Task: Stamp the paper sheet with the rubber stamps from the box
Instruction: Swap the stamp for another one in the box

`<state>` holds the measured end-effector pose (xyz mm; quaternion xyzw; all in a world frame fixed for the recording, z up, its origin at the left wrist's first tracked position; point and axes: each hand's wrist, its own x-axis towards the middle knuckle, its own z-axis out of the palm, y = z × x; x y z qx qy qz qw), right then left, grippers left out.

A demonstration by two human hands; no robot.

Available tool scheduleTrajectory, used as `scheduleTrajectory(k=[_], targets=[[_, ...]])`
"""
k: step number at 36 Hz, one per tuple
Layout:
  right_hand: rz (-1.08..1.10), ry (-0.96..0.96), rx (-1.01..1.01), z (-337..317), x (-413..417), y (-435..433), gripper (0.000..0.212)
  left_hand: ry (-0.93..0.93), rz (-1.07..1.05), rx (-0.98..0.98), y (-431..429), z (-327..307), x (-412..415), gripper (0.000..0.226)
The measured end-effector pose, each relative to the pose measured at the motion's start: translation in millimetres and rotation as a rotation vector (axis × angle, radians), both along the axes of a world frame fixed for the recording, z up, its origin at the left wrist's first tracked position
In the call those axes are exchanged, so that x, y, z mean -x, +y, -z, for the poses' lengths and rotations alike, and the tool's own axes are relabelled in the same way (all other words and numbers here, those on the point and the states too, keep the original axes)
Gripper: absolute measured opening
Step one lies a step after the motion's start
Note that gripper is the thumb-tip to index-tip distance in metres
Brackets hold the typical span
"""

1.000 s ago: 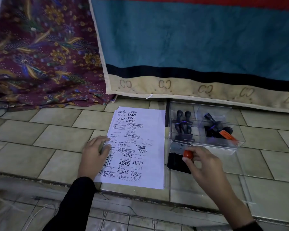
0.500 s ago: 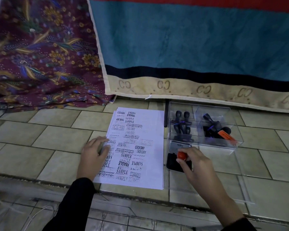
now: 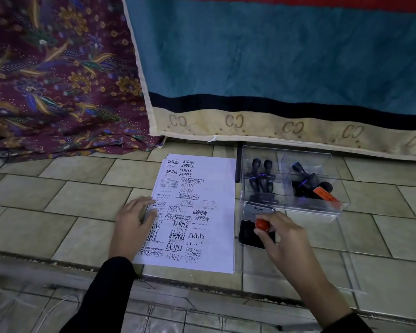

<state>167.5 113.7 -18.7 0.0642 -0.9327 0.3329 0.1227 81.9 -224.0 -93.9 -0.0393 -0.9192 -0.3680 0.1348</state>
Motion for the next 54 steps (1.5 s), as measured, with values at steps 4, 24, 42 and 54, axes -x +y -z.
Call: scheduleTrajectory(k=[4, 24, 42, 54], targets=[[0.02, 0.014, 0.009, -2, 5, -1, 0.027, -0.003, -0.006, 0.009, 0, 1, 0, 0.041], [0.019, 0.052, -0.061, -1, 2, 0, 0.033, 0.0, -0.021, 0.029, 2, -1, -1, 0.031], [-0.107, 0.058, 0.038, -30, 89, -60, 0.028, 0.008, -0.022, 0.023, 1, -2, -1, 0.025], [-0.124, -0.114, -0.093, -8, 123, -81, 0.027, -0.031, -0.018, -0.013, -2, 1, 0, 0.033]])
